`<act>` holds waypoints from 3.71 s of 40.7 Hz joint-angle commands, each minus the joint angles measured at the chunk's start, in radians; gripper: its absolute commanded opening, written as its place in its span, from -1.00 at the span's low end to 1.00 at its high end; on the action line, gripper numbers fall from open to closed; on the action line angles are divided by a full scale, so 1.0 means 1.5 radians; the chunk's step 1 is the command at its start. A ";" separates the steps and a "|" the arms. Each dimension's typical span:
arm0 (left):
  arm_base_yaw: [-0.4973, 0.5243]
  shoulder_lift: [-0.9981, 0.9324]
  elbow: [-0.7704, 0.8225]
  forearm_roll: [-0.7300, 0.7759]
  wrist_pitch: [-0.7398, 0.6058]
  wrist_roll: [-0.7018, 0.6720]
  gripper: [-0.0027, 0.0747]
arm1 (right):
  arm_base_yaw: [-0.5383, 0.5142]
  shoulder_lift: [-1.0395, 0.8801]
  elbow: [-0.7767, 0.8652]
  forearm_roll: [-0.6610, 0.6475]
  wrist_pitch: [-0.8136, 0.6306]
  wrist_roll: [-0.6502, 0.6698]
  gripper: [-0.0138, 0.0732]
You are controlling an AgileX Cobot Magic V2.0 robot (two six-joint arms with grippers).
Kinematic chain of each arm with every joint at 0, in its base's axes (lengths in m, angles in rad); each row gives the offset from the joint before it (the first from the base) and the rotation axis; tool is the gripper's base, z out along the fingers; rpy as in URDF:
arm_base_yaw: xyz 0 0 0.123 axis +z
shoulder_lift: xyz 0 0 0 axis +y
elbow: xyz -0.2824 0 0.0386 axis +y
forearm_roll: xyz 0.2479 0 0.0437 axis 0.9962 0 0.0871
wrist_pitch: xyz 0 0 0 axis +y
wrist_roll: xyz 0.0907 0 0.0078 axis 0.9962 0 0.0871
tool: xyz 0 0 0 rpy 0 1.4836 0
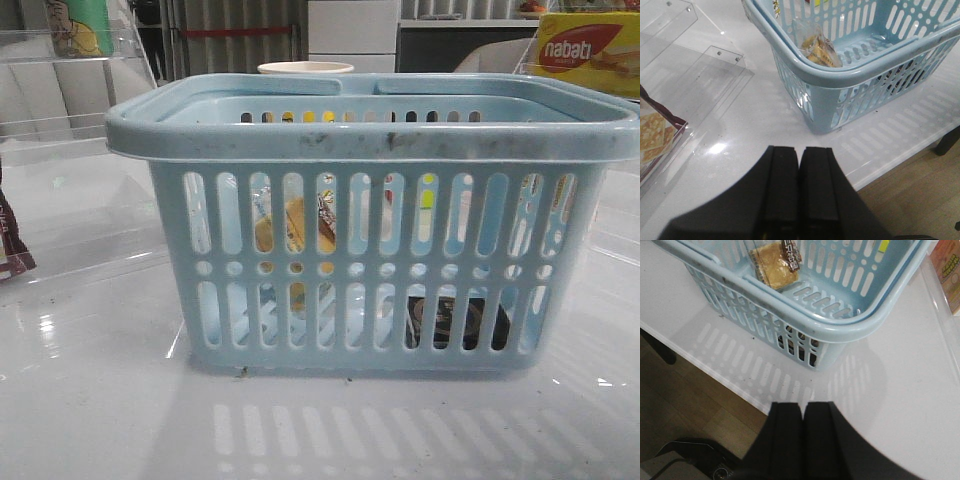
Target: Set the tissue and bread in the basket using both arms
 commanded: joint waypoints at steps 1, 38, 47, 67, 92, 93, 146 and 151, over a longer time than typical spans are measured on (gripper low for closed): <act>0.013 -0.010 -0.009 0.005 -0.053 -0.005 -0.69 | -0.002 0.001 -0.018 -0.002 -0.037 0.001 -0.62; 0.303 -0.366 0.447 -0.042 -0.531 -0.005 -0.69 | -0.002 0.001 -0.018 -0.003 -0.033 0.001 -0.62; 0.347 -0.407 0.511 -0.042 -0.569 -0.005 -0.69 | -0.002 0.001 -0.018 -0.003 -0.032 0.001 -0.62; 0.394 -0.406 0.512 -0.017 -0.581 -0.002 -0.69 | -0.002 0.000 -0.018 -0.003 -0.030 0.001 -0.62; 0.383 -0.406 0.512 -0.014 -0.581 -0.002 -0.69 | -0.002 0.000 -0.018 -0.003 -0.030 0.001 -0.62; 0.381 -0.406 0.512 -0.014 -0.581 -0.002 -0.69 | -0.002 0.000 -0.018 -0.003 -0.030 0.001 -0.62; 0.372 -0.406 0.512 -0.014 -0.580 -0.002 -0.69 | -0.185 -0.106 0.028 -0.048 -0.136 -0.001 -0.62; 0.372 -0.406 0.512 -0.014 -0.580 -0.002 -0.69 | -0.256 -0.171 0.117 -0.048 -0.238 -0.001 -0.62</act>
